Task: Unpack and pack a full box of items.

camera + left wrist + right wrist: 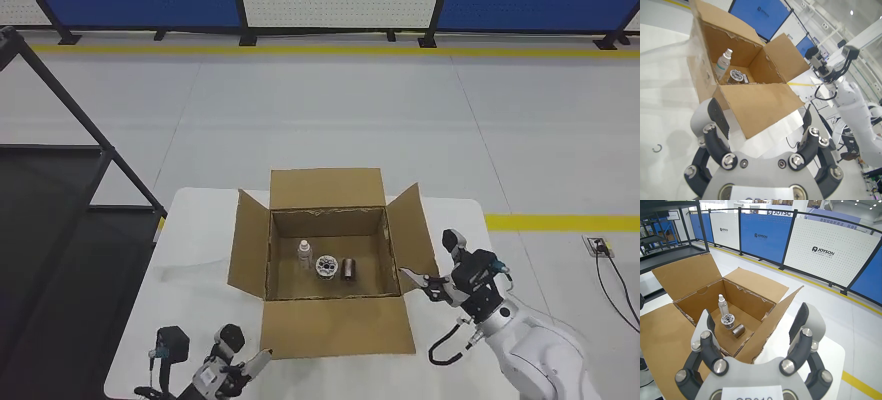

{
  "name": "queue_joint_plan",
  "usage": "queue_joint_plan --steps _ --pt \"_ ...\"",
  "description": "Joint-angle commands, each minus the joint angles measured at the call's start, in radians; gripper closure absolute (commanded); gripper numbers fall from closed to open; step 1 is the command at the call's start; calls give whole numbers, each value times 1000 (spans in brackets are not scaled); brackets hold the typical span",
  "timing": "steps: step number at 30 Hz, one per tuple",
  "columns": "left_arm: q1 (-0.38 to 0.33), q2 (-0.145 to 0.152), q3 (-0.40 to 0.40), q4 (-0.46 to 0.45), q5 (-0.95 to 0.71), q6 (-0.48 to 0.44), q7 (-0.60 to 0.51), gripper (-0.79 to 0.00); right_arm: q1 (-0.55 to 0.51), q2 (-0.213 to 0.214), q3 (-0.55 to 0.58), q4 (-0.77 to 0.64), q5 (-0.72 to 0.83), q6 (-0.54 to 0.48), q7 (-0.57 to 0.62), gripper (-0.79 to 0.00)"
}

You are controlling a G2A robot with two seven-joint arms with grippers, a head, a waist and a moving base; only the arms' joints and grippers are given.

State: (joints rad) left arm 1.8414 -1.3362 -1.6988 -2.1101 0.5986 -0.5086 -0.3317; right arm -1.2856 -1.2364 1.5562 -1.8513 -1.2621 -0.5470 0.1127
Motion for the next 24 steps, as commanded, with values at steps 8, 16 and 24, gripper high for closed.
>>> queue_joint_plan --steps 8,16,24 --pt "-65 8 -47 -18 -41 88 20 -785 102 13 39 161 263 -135 112 -785" --pt "-179 14 60 3 54 156 -53 -785 253 31 25 366 523 -280 310 -785" --pt "-229 15 160 -6 128 188 -45 -785 377 52 -47 478 710 -416 515 -785"
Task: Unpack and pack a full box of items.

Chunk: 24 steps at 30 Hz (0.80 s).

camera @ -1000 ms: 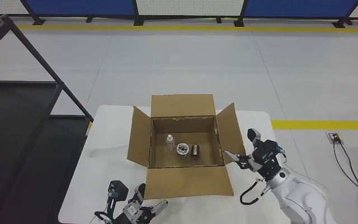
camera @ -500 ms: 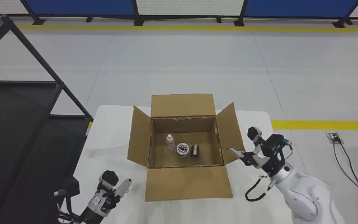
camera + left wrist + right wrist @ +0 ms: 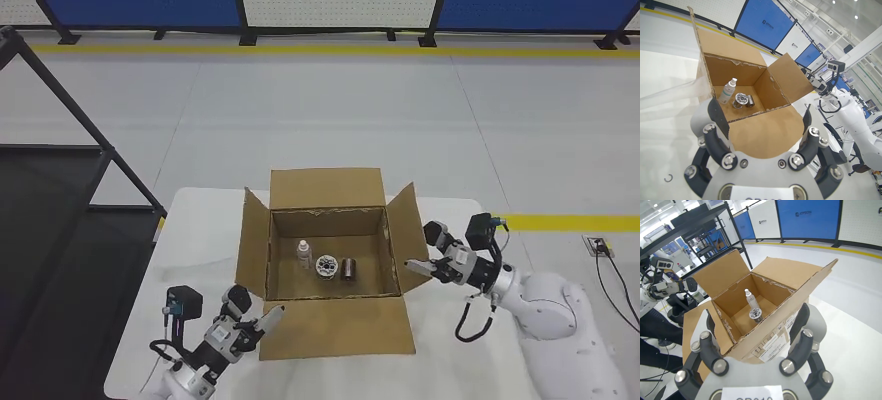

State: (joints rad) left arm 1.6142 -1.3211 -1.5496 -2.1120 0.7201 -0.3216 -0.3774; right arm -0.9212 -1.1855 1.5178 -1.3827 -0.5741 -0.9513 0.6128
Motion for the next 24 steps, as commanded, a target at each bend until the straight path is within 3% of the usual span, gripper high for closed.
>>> queue_joint_plan --steps 1,12,17,24 --pt "-6 1 19 -8 20 1 -1 -785 28 4 -21 21 39 -24 34 -785" --pt "-90 3 112 -21 31 50 -34 -785 245 1 -221 211 236 -50 180 -785" --pt "8 6 66 -93 0 32 82 -785 281 1 -260 245 271 -59 197 -785" --pt "197 10 -153 -155 -103 4 278 -785 281 1 -260 245 271 -59 197 -785"
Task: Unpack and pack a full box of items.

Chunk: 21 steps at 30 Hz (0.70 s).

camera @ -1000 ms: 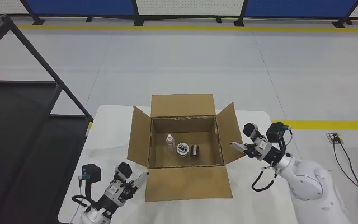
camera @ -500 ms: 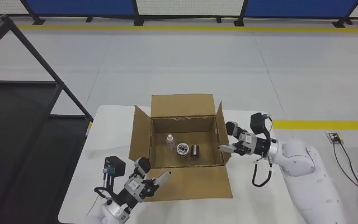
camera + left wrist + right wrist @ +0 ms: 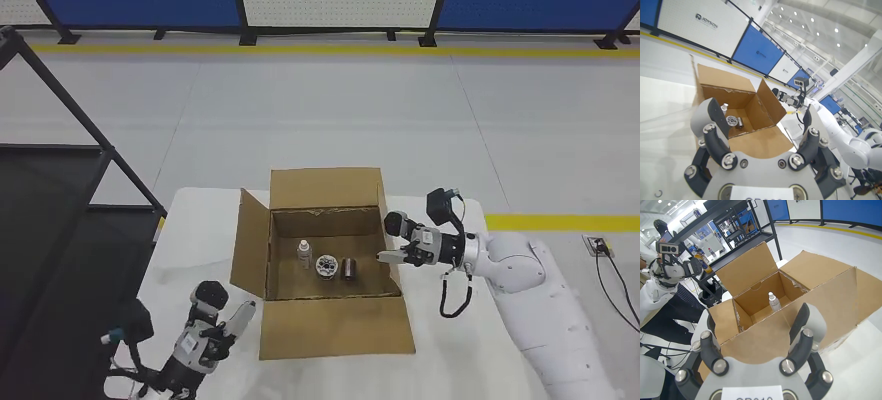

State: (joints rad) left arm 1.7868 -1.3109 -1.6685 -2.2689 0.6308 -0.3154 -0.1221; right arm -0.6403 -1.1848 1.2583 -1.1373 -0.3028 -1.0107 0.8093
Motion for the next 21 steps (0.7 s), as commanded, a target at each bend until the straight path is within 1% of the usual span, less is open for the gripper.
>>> queue_joint_plan --steps 1,4,7,10,13,15,21 --pt "41 0 -58 6 -37 -7 35 -785 0 0 0 0 0 0 0 -785" --pt "50 3 -106 38 -85 -11 27 -785 -21 2 -4 -30 -8 9 -28 -785" --pt "7 7 -106 76 -107 -10 -29 -785 -16 1 -29 -25 28 52 -24 -785" --pt "-62 12 -77 123 -123 -7 -98 -785 12 -4 -62 8 82 103 -8 -785" --pt "-133 17 -39 166 -126 -6 -163 -785 41 -9 -92 46 125 134 8 -785" --pt "-177 18 -17 193 -122 -2 -181 -785 60 -12 -112 67 142 150 23 -785" --pt "-246 20 66 230 -97 6 -221 -785 105 -21 -162 133 211 198 69 -785"
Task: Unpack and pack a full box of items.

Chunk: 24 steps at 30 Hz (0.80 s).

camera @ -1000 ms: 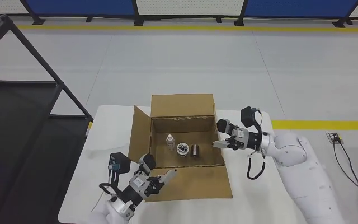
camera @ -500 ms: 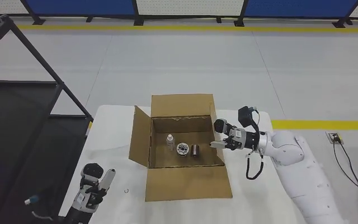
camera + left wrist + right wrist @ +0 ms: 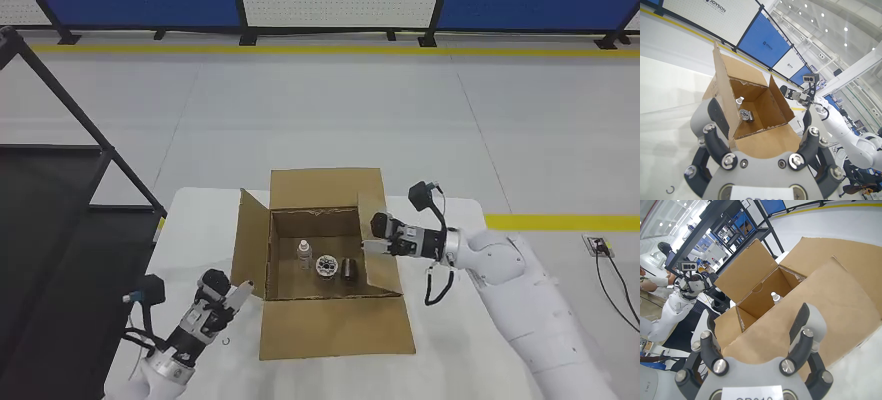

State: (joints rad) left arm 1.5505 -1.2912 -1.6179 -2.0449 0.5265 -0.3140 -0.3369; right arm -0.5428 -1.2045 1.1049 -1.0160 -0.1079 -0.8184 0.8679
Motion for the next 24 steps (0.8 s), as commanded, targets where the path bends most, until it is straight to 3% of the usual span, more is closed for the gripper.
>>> queue_joint_plan --steps 1,9,12,18,24 --pt "-16 0 26 9 10 6 -12 -785 13 -3 -15 21 24 10 20 -785" --pt "-120 -2 146 74 31 67 -78 -785 78 -27 -80 143 102 25 38 -785" --pt "-173 -5 186 116 16 108 -104 -785 98 -38 -100 197 78 37 -16 -785" --pt "-262 -11 257 194 16 158 -116 -785 106 -56 -137 257 51 -46 -97 -785" --pt "-251 -10 289 188 116 147 -60 -785 115 -66 -160 305 7 -113 -143 -785"
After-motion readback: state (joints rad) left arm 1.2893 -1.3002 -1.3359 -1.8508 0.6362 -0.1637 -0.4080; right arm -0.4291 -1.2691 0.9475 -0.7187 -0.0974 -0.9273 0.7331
